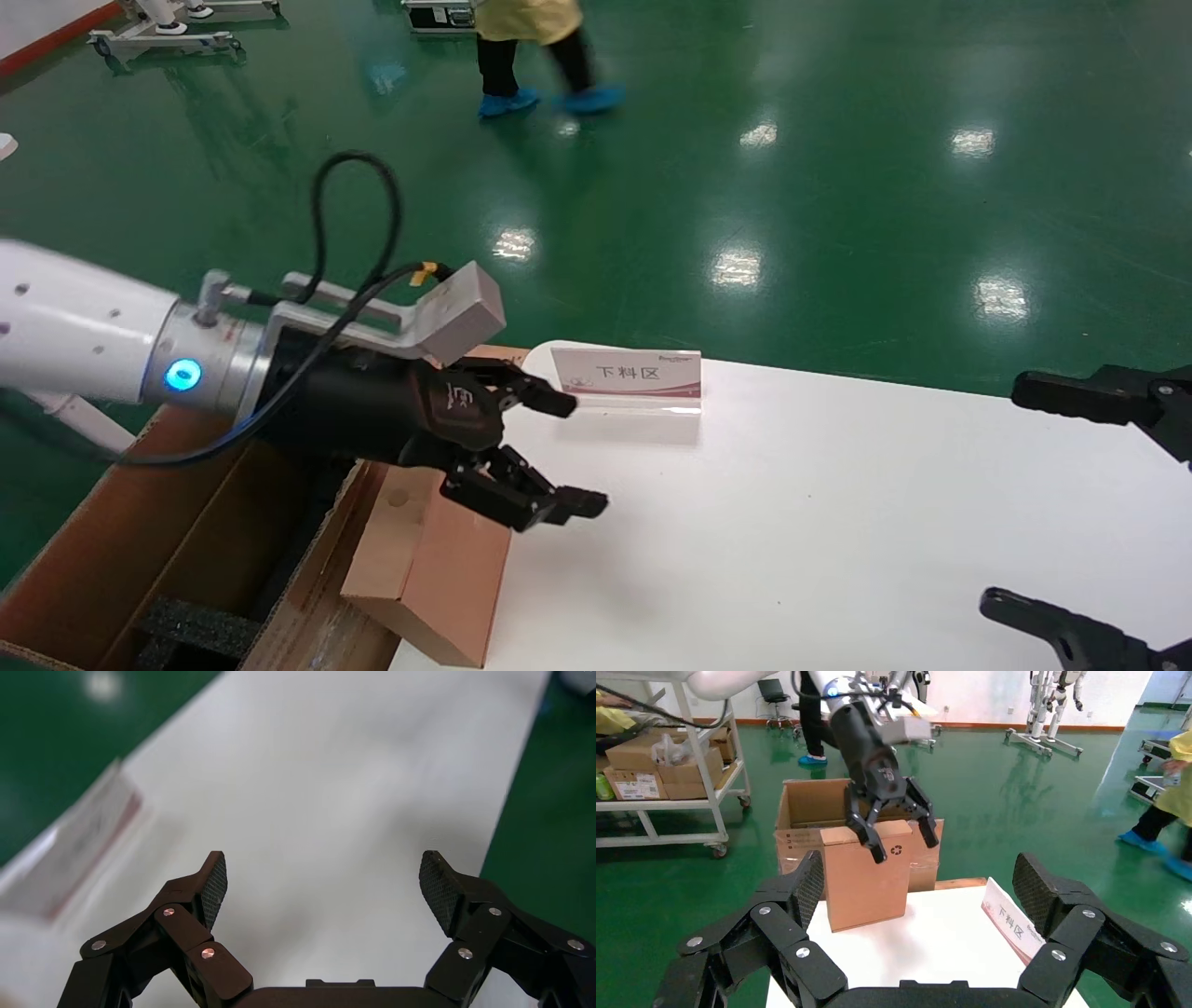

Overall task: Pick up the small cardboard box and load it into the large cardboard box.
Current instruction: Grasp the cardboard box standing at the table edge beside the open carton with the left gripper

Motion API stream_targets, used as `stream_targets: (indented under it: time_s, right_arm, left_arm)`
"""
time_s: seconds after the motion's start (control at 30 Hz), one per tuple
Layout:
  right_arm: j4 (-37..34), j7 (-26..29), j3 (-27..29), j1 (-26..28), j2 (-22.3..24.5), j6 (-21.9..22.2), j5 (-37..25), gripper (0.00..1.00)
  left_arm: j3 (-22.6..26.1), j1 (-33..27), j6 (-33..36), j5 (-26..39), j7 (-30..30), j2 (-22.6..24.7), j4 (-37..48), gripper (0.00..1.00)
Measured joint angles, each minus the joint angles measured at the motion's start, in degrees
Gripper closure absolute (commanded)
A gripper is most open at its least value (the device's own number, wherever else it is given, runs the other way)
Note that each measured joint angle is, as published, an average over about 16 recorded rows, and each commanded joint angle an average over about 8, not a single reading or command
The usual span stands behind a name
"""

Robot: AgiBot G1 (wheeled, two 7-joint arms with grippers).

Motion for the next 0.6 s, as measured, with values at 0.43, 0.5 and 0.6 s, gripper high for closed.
stream_targets:
  time_s: [0.43,0.5,0.6]
  right_arm:
    - [0.0,0.0,-0.1,0.0,0.0,0.0,0.0,0.00]
    - [0.0,0.0,-0.1,0.0,0.0,0.0,0.0,0.00]
    - [0.0,0.0,-0.1,0.0,0.0,0.0,0.1,0.00]
  left_arm:
    - [23.7,-22.3,4.5,17.7,-27.2,5.1,-0.4,0.00]
    - [27.5,-25.1,4.5,18.4,-30.1,5.5,-0.4,0.00]
    - [32.7,-28.8,4.4,18.8,-33.9,6.1,-0.5,0.00]
